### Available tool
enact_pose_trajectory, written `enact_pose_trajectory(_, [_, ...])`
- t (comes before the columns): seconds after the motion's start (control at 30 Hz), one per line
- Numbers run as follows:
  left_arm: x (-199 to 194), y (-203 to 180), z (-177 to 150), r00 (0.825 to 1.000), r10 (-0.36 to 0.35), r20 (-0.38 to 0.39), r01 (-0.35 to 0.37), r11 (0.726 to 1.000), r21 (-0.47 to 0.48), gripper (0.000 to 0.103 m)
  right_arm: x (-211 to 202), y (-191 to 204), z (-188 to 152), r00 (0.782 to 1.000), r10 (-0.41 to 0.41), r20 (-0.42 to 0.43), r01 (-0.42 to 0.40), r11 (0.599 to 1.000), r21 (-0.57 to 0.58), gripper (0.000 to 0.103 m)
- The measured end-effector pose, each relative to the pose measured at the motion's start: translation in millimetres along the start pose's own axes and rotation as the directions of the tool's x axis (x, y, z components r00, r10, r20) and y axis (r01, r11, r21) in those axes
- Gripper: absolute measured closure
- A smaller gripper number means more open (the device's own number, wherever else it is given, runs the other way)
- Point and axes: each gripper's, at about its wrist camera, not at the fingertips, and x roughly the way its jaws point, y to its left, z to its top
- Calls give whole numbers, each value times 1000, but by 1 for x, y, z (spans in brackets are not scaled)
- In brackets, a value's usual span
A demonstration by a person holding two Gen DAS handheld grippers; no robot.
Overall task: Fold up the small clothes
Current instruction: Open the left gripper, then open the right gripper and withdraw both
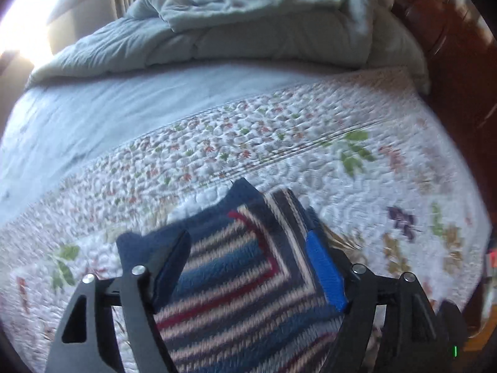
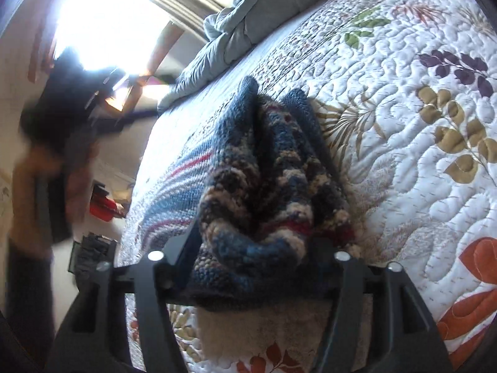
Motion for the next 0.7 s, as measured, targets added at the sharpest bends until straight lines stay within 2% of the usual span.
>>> enact_pose_trajectory(0.07, [-23, 16, -31, 994, -98, 57, 98, 995, -2, 25, -6, 0, 3, 1000, -13, 23, 13, 1000, 11, 39])
enact_pose_trajectory(0.13, [-36, 27, -64, 974, -198, 112, 199, 980, 9, 24, -10, -2, 4, 999, -11, 42, 10, 1000, 21, 38])
enact_pose_trajectory(0.17, [-37, 32, -85, 958, -253, 136, 252, 967, 26, 24, -11, -1, 4, 999, -6, 46, 5, 1000, 23, 39])
enact_pose_trajectory(0.2, [-35, 36, -97, 951, -274, 142, 272, 962, 30, 24, -10, 1, 4, 999, -9, 40, 8, 1000, 17, 42])
enact_pose_trajectory(0.3, [-12, 46, -126, 925, -369, 93, 373, 927, -38, 26, -3, 4, -1, 999, -44, 27, 45, 999, -1, 75])
enact_pose_trajectory(0.4, [3, 56, -145, 916, -389, 102, 397, 914, -78, 29, -4, 2, -4, 998, -61, 23, 61, 998, 9, 80])
enact_pose_trajectory(0.63, [20, 76, -164, 905, -414, 99, 423, 898, -123, 50, -1, -16, -8, 999, -4, -48, 8, 996, 88, 81])
enact_pose_trajectory(0.7, [7, 81, -163, 895, -433, 108, 444, 887, -123, 48, -1, -21, -8, 998, 37, -51, -31, 993, 110, 78])
